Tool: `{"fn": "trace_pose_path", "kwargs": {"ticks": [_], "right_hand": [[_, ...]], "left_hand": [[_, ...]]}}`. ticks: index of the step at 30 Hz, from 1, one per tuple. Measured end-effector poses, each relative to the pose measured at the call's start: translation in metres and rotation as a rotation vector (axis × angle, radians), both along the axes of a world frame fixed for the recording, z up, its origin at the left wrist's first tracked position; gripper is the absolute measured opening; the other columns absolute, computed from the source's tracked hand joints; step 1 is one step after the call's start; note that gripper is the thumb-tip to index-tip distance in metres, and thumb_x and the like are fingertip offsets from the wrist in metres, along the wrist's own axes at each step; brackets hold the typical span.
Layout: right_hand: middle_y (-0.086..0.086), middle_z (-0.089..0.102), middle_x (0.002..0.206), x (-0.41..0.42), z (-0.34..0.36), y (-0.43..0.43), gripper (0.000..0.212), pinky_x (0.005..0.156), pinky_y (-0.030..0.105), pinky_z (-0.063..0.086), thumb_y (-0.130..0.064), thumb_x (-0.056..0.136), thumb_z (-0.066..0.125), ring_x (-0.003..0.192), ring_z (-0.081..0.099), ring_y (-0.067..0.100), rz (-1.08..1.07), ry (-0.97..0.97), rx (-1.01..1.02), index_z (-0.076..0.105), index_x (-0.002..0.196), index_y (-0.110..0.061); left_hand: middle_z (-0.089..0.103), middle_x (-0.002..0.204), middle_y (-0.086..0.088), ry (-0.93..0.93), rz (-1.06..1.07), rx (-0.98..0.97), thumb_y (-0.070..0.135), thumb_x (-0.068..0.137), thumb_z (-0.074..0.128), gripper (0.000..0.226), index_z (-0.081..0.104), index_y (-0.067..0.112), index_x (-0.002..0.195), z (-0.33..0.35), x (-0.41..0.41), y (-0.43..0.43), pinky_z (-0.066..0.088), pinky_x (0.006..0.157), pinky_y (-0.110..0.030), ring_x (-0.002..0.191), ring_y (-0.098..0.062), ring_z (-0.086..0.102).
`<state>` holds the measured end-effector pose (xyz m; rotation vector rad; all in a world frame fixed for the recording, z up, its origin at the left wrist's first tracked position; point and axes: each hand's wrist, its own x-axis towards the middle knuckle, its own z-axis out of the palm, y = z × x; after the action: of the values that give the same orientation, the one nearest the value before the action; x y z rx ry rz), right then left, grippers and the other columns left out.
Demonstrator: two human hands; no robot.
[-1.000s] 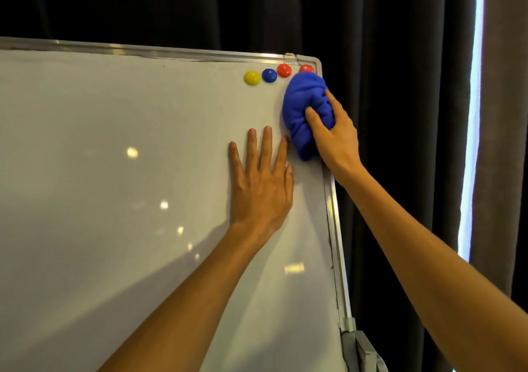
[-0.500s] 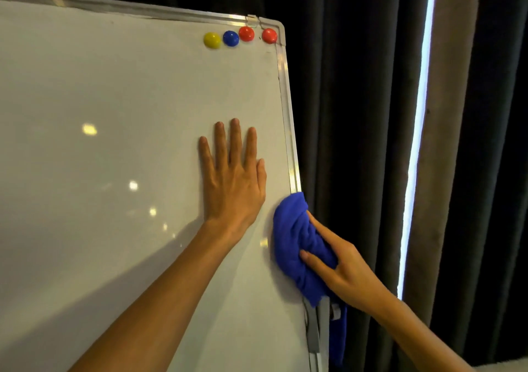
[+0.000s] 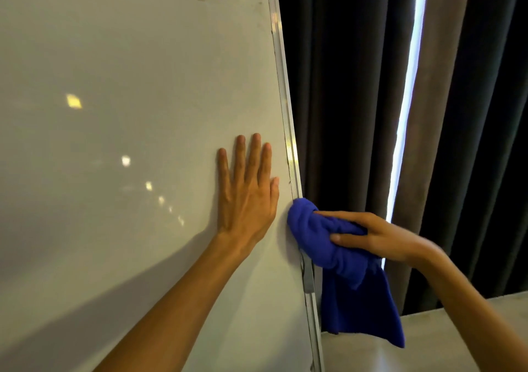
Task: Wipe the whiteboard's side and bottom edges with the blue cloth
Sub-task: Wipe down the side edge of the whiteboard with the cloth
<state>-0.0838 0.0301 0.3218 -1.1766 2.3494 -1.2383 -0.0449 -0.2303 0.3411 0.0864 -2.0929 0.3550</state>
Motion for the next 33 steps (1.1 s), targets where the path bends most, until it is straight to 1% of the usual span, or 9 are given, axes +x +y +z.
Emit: {"fn": "trace_pose_path", "kwargs": {"ticks": [7,12,15,19,21,25,28,31,33], "right_hand": [[-0.007,0.059,0.124,0.028,-0.134,-0.064,0.035,0.092,0.030,0.046,-0.022,0.099,0.042,0.113,0.056,0.015,-0.682,-0.286,-0.950,0.046,0.130,-0.037],[0.029,0.045,0.140,0.034,-0.155,-0.072,0.048,0.105,0.047,0.036,0.001,0.099,0.040,0.111,0.059,0.013,-0.801,-0.326,-0.841,0.032,0.146,-0.001],[0.008,0.058,0.134,0.038,-0.142,-0.067,0.040,0.103,0.051,0.041,-0.018,0.100,0.046,0.121,0.057,0.025,-0.776,-0.396,-0.850,0.046,0.140,-0.026],[-0.018,0.063,0.123,0.047,-0.106,-0.066,0.030,0.095,0.041,0.047,-0.054,0.091,0.052,0.115,0.061,0.008,-0.758,-0.222,-0.997,0.052,0.121,-0.055],[-0.011,0.059,0.125,0.043,-0.104,-0.070,0.026,0.096,0.038,0.046,-0.040,0.096,0.049,0.116,0.058,0.014,-0.890,-0.152,-1.117,0.050,0.121,-0.049],[0.007,0.046,0.145,0.033,-0.130,-0.069,0.047,0.102,0.045,0.042,-0.035,0.099,0.046,0.127,0.049,0.028,-1.255,-0.416,-1.232,0.036,0.144,-0.030],[0.009,0.047,0.144,0.038,-0.157,-0.069,0.047,0.099,0.034,0.040,-0.034,0.100,0.045,0.128,0.048,0.025,-0.990,-0.369,-1.021,0.036,0.145,-0.024],[0.038,0.040,0.140,0.029,-0.187,-0.061,0.041,0.102,0.041,0.036,0.002,0.100,0.038,0.129,0.042,0.046,-0.762,-0.543,-0.808,0.035,0.140,0.011],[0.032,0.048,0.134,0.040,-0.194,-0.064,0.032,0.093,0.033,0.044,-0.005,0.100,0.042,0.117,0.054,0.038,-0.682,-0.545,-0.634,0.050,0.129,0.005]], "left_hand": [[0.001,0.168,-0.018,-0.011,-0.033,0.001,0.049,0.105,0.018,0.070,0.008,0.009,0.162,-0.034,0.013,0.005,0.010,0.123,-0.060,0.155,-0.040,0.000],[0.003,0.168,-0.019,-0.012,-0.020,-0.017,0.049,0.105,0.022,0.071,0.011,0.009,0.162,-0.045,0.017,0.005,0.011,0.123,-0.061,0.155,-0.040,0.002],[0.003,0.169,-0.019,-0.012,0.002,-0.030,0.051,0.105,0.024,0.072,0.011,0.009,0.162,-0.048,0.018,0.005,0.010,0.123,-0.060,0.155,-0.041,0.002],[-0.001,0.169,-0.019,-0.030,-0.003,-0.024,0.050,0.106,0.019,0.072,0.007,0.009,0.163,-0.049,0.017,0.008,0.012,0.122,-0.060,0.155,-0.041,0.001],[-0.002,0.169,-0.019,-0.034,-0.009,-0.016,0.049,0.106,0.015,0.070,0.006,0.008,0.163,-0.048,0.018,0.009,0.013,0.122,-0.060,0.155,-0.041,0.000],[0.005,0.169,-0.018,-0.021,-0.020,-0.026,0.051,0.106,0.014,0.070,0.012,0.010,0.162,-0.049,0.018,0.005,0.016,0.122,-0.060,0.155,-0.040,0.005],[0.004,0.169,-0.018,-0.017,-0.018,-0.033,0.051,0.106,0.015,0.070,0.011,0.010,0.163,-0.048,0.020,0.006,0.015,0.123,-0.059,0.155,-0.040,0.004],[0.001,0.169,-0.018,-0.007,0.000,-0.038,0.051,0.106,0.015,0.070,0.008,0.010,0.163,-0.051,0.018,0.004,0.010,0.124,-0.058,0.155,-0.039,0.002],[0.001,0.169,-0.017,-0.003,0.010,-0.048,0.051,0.106,0.013,0.070,0.007,0.010,0.163,-0.051,0.018,0.002,0.008,0.124,-0.058,0.155,-0.038,0.001]]}}
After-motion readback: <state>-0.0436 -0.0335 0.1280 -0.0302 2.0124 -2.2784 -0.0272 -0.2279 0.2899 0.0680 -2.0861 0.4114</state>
